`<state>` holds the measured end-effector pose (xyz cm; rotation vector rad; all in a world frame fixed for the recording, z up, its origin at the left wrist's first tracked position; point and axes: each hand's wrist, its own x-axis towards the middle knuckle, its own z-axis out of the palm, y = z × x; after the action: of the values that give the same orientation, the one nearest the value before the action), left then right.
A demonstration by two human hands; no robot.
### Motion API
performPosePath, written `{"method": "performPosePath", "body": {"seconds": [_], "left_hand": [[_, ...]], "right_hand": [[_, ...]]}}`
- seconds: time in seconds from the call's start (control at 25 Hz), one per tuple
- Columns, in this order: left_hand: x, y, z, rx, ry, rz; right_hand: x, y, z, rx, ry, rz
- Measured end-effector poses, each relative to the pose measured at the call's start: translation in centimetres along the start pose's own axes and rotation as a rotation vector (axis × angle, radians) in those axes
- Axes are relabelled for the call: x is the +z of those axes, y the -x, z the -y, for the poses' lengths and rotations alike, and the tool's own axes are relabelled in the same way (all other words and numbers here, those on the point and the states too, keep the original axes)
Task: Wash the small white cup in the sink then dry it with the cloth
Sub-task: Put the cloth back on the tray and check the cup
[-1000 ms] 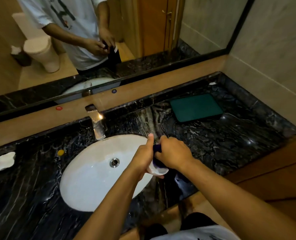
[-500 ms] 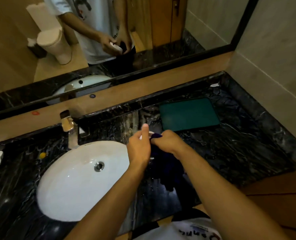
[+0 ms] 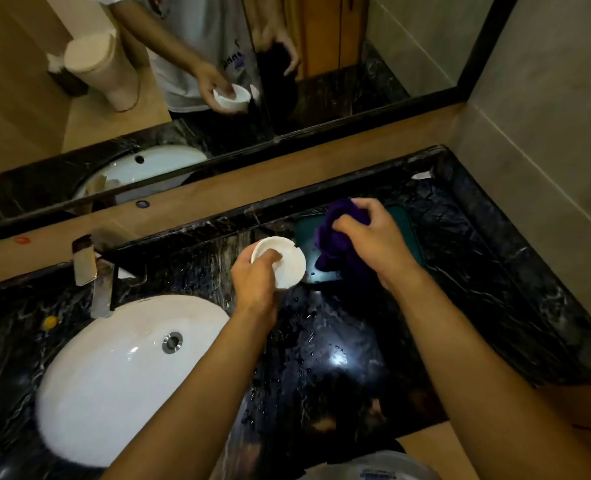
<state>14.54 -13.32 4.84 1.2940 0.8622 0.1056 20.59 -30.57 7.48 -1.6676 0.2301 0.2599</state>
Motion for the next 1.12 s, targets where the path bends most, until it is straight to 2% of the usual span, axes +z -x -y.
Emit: {"method": "performPosePath", "body": {"seconds": [0.24,0.44,0.64,0.72,0.76,0.8,0.84,0.92,1.0,1.12], "left_hand": [[2.6,-1.4,0.6,-0.105,0.115,0.040],[3.1,-3.8,1.8,-0.132,0.104,0.052],[3.8,-4.7,1.7,-0.201,0.180,0.126],[4.3,-4.9,1.7,-0.242,0.218,0.186],[4.6,-5.0,1.8,-0.267,0.240,0.220],[4.9,-5.1,1.8,-0.292,0.259,0.251],[5.2,-5.1,1.8,-0.314,0.273,0.281],[6.1,-5.2,1.9,-0.344,0.282,0.348],[6.8,-5.2,1.9,-0.366,0.278,0.414],[7.7,-5.5,2.0,-0.370,0.235,0.459]], "right_hand": [[-4.8,-7.3,-0.8,-0.098,0.199,-0.065],[-6.7,-11.8,-5.8,-0.017,0.438,-0.053],[-7.2,-12.5,-8.1,0.043,0.635,0.013],[-7.7,-12.0,-7.8,-0.008,0.883,-0.165],[-7.6,-11.4,-7.6,-0.073,0.912,-0.279],[-7.2,-10.7,-7.2,-0.142,0.850,-0.316],[-6.5,-9.9,-6.7,-0.174,0.717,-0.239],[-4.4,-7.7,-6.0,-0.053,0.422,0.069],[-2.7,-6.0,-6.1,0.011,0.360,0.254],[-1.9,-5.6,-7.1,-0.024,0.354,0.189]]}}
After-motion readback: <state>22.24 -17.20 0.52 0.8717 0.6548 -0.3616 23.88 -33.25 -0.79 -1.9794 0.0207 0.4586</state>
